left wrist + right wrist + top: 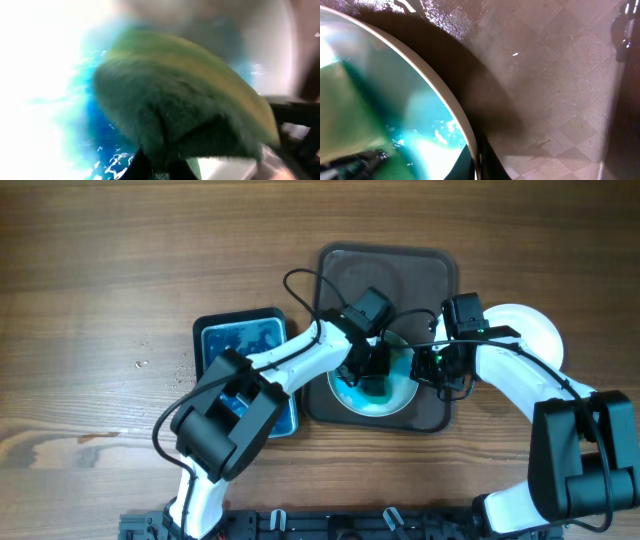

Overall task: Clean dirty plates on tray and stack at the side
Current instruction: 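Scrub the last plate with the sponge in the left gripper, then return the sponge to the water tray with the left gripper, then lift the last plate with the right gripper and tilt it over the water tray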

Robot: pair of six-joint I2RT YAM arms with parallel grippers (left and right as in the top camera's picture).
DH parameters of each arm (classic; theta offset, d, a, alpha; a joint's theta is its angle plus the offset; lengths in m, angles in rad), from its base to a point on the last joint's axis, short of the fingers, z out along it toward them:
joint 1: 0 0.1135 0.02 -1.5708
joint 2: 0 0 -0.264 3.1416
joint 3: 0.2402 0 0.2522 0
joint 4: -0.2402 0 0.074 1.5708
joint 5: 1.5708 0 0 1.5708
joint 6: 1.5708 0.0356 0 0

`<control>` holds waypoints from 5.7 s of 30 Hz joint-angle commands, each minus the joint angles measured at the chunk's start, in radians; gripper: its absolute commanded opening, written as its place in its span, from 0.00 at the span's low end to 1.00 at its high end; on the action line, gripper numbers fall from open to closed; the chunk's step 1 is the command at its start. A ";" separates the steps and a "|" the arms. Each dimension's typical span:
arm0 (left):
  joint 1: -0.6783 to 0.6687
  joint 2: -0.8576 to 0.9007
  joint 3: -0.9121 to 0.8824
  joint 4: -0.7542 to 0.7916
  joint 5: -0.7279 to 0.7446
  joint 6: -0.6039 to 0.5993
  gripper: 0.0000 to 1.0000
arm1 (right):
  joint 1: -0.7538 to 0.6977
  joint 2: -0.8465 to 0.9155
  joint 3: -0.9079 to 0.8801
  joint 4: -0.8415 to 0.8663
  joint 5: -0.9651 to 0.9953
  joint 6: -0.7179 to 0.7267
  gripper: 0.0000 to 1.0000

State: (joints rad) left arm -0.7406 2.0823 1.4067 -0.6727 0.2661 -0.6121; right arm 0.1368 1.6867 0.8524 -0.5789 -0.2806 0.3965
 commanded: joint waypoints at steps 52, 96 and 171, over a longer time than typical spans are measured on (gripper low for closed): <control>0.167 0.019 -0.015 -0.118 -0.320 0.191 0.04 | 0.000 0.024 -0.037 0.000 0.101 0.023 0.04; 0.043 0.124 -0.015 0.239 0.324 0.032 0.04 | 0.000 0.024 -0.037 -0.009 0.101 -0.004 0.04; 0.898 -0.865 -0.213 -0.434 -0.088 0.084 1.00 | 0.514 -0.203 0.390 -0.216 0.379 0.012 0.04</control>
State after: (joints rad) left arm 0.1131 1.2846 1.1812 -1.0931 0.1627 -0.5289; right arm 0.5457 1.4349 1.2209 -0.8593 -0.0116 0.3550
